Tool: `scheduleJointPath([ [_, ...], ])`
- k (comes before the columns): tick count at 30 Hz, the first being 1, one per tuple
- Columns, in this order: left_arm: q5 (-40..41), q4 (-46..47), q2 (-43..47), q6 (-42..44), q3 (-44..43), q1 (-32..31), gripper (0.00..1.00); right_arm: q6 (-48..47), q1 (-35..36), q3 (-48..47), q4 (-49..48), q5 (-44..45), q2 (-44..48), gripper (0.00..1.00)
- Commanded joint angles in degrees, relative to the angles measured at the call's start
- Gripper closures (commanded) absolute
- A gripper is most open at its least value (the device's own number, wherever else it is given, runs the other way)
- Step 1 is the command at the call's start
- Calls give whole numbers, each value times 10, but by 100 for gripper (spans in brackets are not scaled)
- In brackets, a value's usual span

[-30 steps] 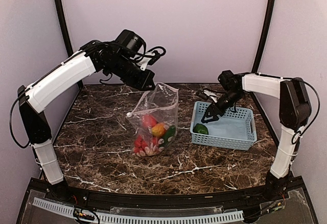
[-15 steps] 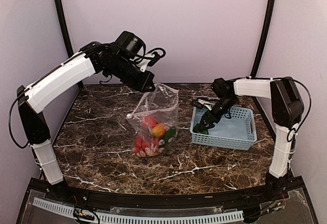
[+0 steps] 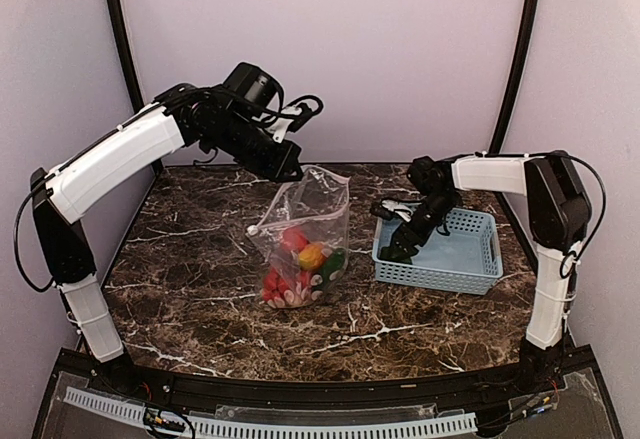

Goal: Place the food in the zip-top bag and seal the zipper
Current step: Pick up the fake fruit from the bin.

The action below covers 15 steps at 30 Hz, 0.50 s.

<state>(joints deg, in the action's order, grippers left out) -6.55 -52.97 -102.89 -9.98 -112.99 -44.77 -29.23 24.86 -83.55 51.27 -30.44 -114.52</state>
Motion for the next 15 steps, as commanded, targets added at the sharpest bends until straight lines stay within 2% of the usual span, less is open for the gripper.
scheduleJointPath([
  [1,-5,-2,31,-5,16,2,99,4,2,7,14,56,13,40],
  [6,-7,4,32,-8,21,1,99,1,-5,-4,29,71,55,48],
  [15,-14,19,31,-14,26,1,99,-11,-10,-81,79,74,127,54],
])
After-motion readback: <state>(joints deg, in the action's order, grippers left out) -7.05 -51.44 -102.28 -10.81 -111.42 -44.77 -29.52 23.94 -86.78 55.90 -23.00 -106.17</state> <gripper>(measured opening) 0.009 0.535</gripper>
